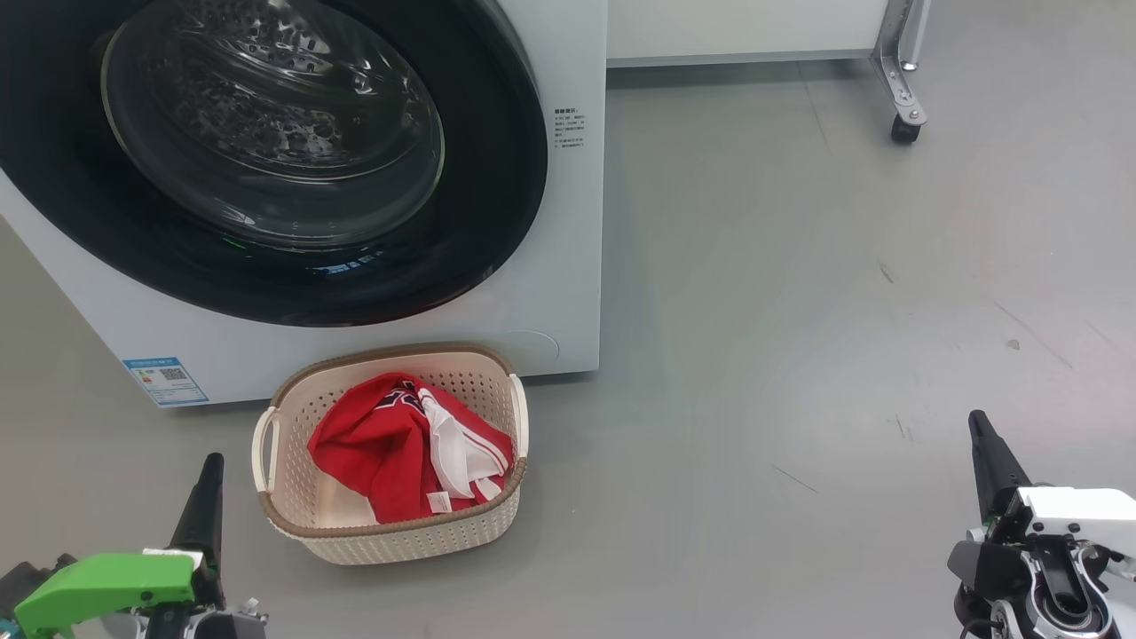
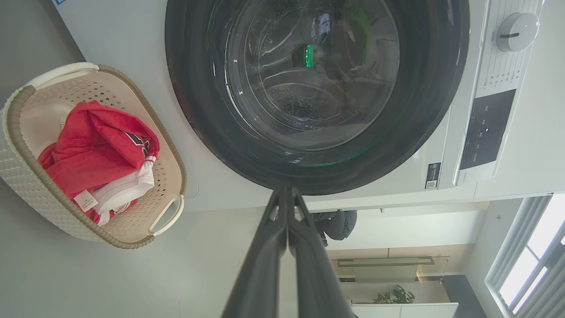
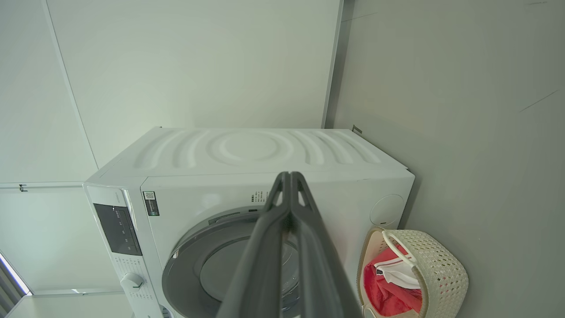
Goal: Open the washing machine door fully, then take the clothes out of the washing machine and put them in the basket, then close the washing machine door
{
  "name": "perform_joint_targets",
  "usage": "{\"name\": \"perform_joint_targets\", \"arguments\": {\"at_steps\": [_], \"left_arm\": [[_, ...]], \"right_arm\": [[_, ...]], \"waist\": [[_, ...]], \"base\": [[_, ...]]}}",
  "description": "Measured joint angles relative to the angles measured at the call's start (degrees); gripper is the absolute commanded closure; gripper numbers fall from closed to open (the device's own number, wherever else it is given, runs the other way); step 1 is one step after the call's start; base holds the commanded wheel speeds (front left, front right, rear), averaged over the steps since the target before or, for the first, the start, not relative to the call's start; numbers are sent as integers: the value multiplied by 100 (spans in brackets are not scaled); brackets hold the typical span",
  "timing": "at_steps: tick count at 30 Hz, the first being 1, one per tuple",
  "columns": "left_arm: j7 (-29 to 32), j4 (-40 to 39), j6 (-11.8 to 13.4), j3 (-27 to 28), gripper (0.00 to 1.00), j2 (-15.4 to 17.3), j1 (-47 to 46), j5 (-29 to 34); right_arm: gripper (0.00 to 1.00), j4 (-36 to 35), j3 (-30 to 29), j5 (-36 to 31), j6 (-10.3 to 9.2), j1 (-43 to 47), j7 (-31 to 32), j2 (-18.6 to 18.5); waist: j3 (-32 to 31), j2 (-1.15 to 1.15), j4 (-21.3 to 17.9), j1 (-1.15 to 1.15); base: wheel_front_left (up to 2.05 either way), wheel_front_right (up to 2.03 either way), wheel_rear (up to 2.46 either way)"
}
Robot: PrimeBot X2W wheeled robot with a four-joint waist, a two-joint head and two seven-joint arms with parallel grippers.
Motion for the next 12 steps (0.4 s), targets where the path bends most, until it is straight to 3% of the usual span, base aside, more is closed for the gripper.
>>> {"name": "perform_joint_targets", "arguments": {"at_steps": [12], "left_arm": [[0,0,0,3,100,-1,0,0]], "right_arm": [[100,0,0,0,0,0,0,0]], "waist": [[0,0,0,0]], "base": [[0,0,0]]}}
